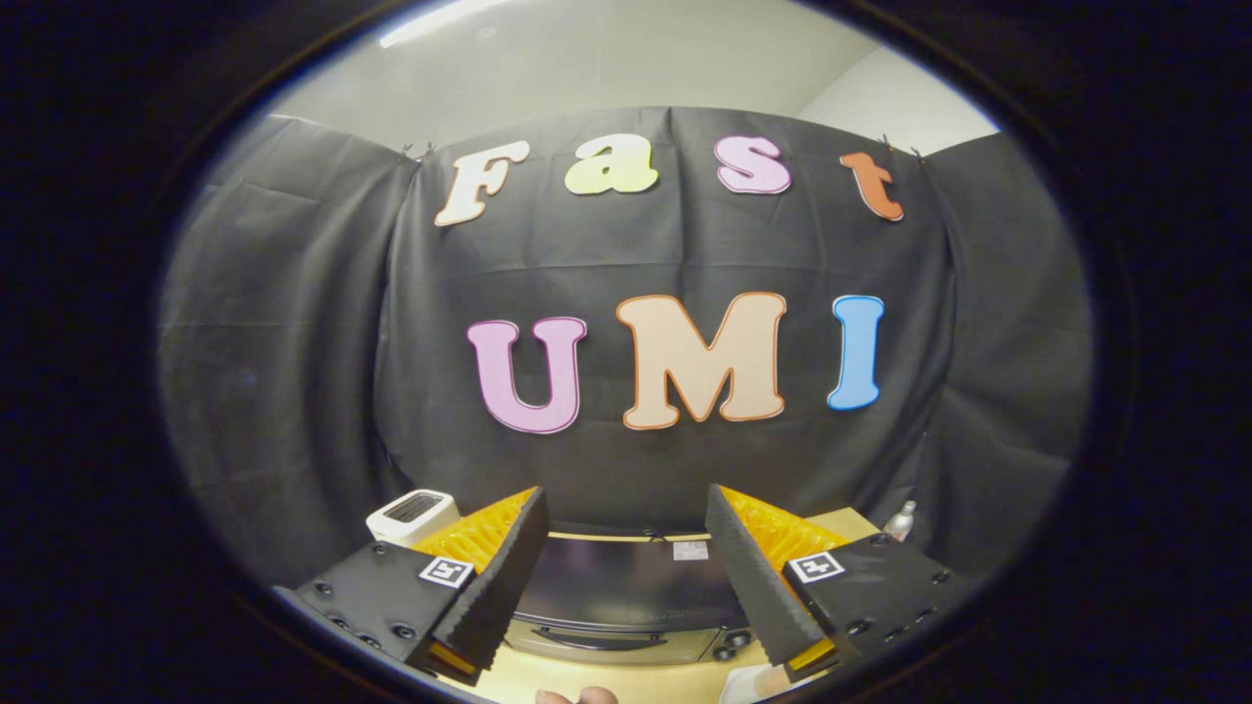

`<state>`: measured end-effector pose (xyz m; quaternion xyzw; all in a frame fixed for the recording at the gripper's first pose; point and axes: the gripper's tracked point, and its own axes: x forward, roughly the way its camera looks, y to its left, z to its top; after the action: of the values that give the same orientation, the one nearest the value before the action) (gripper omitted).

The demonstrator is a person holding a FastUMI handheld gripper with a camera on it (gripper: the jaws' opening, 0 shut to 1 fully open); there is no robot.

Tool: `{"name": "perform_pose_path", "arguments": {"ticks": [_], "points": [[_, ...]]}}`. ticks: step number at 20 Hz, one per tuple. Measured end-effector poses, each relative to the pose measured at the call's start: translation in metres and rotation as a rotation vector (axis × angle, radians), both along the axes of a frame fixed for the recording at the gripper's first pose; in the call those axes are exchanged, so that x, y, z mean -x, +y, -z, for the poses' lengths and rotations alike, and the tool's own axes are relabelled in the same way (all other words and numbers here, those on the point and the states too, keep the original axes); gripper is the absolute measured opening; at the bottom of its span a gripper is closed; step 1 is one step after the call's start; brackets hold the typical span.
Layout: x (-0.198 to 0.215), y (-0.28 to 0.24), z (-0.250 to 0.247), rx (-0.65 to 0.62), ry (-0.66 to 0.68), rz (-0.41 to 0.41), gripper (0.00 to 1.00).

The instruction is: Open the toaster oven, put the food inside, and close the toaster oven door.

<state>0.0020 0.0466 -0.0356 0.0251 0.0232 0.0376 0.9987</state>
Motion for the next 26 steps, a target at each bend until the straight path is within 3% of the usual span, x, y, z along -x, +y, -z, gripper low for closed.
{"name": "perform_pose_path", "arguments": {"ticks": [9,20,26], "points": [[-0.01,0.007,0.019,-0.036,-0.016,0.023,1.0],[-0.043,0.02,0.178,-0.007,0.256,0.057,1.0],[-0.045,0.019,0.23,-0.008,0.341,0.065,1.0]]}}
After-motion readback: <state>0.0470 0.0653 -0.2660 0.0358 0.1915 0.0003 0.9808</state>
